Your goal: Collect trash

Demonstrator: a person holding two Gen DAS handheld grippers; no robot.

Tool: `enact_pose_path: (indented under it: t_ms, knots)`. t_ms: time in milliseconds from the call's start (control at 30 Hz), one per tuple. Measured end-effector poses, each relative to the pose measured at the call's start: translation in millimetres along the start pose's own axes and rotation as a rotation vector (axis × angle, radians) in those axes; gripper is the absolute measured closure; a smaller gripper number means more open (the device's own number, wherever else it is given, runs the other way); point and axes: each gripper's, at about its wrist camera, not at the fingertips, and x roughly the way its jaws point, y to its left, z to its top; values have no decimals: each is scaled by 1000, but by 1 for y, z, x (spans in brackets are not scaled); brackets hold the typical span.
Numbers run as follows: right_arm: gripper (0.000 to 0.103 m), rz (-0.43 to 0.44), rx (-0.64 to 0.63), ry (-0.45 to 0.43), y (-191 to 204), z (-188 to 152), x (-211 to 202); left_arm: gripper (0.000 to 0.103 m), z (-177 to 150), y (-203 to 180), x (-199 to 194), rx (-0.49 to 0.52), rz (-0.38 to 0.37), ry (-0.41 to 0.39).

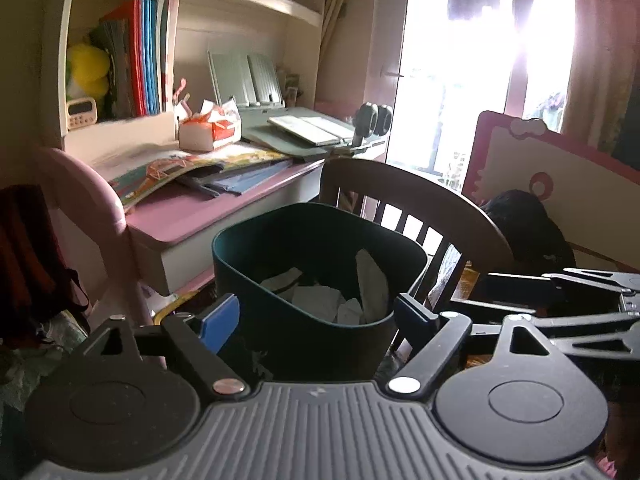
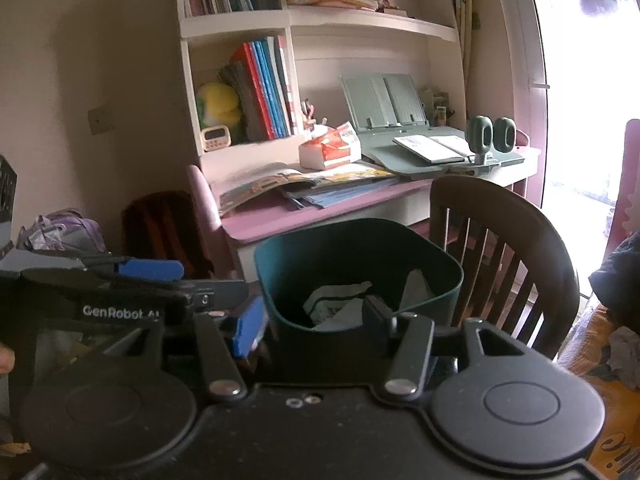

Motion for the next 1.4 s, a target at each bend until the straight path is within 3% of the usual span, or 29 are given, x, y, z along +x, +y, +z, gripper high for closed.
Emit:
enact_pose_path:
  t_ms: [333,833,1400]
  knots:
    - [46,-6,15,-58,12,-16,-30,3,-22,4,-35,18,-17,-52]
    - [45,-10,-14,-100,32,-29,-53,3,-39,6,-53,21,-55,-65]
    - [44,-7,-22,-111,33,-31,-57,3,-41,-1,-60,55,-18,-91]
